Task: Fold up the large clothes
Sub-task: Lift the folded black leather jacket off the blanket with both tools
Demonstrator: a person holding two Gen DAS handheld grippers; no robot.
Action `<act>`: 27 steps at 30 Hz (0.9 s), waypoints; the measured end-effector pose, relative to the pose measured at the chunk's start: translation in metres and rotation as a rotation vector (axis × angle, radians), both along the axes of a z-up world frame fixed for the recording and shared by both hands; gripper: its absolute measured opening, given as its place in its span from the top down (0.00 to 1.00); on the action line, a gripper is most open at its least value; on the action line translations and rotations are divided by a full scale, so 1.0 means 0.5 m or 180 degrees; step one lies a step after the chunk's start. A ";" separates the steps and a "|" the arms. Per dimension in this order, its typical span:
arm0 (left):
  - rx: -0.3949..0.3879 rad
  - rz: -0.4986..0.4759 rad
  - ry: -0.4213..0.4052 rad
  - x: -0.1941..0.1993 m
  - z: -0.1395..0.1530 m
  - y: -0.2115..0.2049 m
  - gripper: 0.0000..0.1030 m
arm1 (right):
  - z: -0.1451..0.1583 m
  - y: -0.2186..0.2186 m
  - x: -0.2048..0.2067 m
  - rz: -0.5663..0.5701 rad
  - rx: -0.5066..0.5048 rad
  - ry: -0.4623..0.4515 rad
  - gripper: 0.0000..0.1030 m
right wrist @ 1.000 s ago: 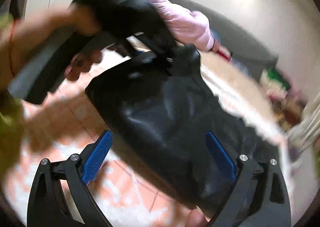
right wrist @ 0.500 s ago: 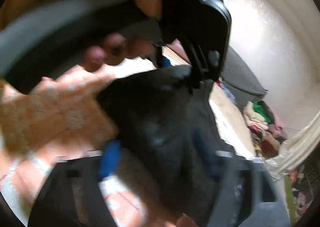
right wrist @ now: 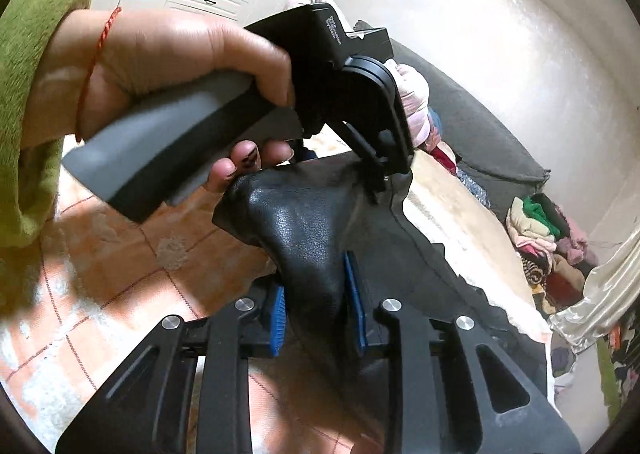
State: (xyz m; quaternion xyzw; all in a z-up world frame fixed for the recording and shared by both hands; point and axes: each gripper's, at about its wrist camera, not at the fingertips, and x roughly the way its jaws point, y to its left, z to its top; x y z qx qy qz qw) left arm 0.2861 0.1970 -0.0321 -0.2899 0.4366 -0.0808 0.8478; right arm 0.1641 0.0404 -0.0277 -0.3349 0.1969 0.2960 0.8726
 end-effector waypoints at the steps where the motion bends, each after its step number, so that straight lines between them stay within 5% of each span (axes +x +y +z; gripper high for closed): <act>1: -0.0004 -0.0002 -0.0028 -0.004 0.003 -0.002 0.73 | 0.000 0.000 0.002 -0.0006 0.0021 0.0011 0.76; 12: 0.0357 -0.0031 -0.0504 -0.048 0.127 -0.098 0.79 | 0.048 -0.071 -0.012 -0.0163 0.0388 -0.0125 0.78; 27: 0.0769 -0.0294 -0.0719 -0.007 0.256 -0.318 0.78 | 0.152 -0.272 -0.005 -0.0629 0.1020 -0.0277 0.83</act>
